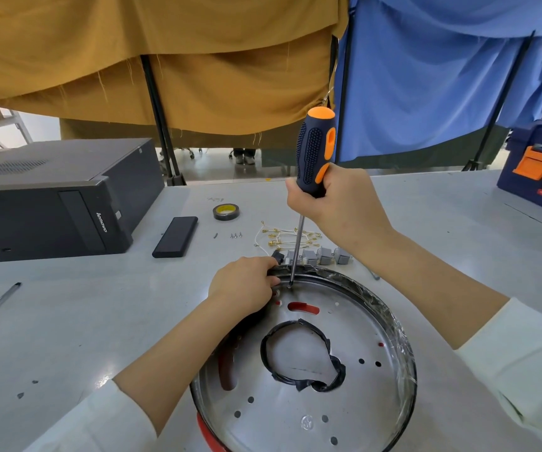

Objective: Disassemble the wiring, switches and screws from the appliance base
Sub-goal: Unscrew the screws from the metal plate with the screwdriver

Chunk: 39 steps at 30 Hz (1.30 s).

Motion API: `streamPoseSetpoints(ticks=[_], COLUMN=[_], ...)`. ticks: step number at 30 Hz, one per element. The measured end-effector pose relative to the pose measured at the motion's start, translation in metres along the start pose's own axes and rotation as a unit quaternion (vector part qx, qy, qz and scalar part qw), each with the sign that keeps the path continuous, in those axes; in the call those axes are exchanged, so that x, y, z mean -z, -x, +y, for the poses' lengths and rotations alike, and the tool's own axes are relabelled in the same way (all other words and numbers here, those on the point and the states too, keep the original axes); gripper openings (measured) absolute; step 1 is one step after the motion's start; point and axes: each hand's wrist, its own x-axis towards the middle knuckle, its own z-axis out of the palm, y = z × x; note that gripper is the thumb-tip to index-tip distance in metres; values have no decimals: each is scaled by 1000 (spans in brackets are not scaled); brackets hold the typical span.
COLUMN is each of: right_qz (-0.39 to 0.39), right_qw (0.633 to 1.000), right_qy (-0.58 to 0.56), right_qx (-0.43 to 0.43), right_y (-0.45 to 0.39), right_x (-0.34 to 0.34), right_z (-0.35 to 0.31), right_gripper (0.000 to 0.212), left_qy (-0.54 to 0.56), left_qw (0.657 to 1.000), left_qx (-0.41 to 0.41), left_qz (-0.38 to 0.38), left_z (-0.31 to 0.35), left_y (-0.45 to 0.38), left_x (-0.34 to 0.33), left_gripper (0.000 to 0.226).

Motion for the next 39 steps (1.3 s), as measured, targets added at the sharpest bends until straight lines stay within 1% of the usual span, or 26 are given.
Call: streamPoseSetpoints(ticks=[7, 11, 14, 18, 23, 27, 31, 32, 34, 37, 39], right_qz=[-16, -20, -22, -28, -20, -8, 17, 20, 12, -59, -112], right_qw=[1000, 1000, 999, 998, 998, 994, 984, 984, 988, 991, 987], right_qy=[16, 17, 25, 52, 66, 101, 164, 163, 123, 18, -31], right_qx=[12, 9, 8, -1, -4, -29, -65, -74, -92, -116, -113], right_y=[-1, -2, -2, -2, -2, -4, -8, -8, -9, -12, -14], right_x=[-6, -10, -13, -19, -23, -20, -16, -15, -15, -14, -15], right_z=[-7, -12, -16, -21, -26, -27, -22, -20, -16, -13, -16], right_gripper=[39, 39, 35, 24, 24, 25, 28, 28, 29, 31, 32], left_qy=[0, -3, -5, -1, 6, 5, 0, 0, -2, -6, -7], left_qw=[1000, 1000, 1000, 1000, 1000, 1000, 1000, 1000, 1000, 1000, 1000], left_qx=[0, 2, -1, -4, -3, -4, -5, -6, -7, -11, -15], left_qz=[1, 2, 4, 8, 10, 12, 12, 13, 12, 11, 10], left_z=[-1, -1, -1, 0, -1, -2, -2, -2, -2, -2, -3], left_y=[0, 1, 1, 1, 1, 1, 1, 1, 0, 0, 0], left_x=[-1, 0, 0, 0, -1, -2, -3, -3, -3, -4, -4], left_gripper=[6, 10, 9, 13, 9, 11, 17, 17, 17, 19, 18])
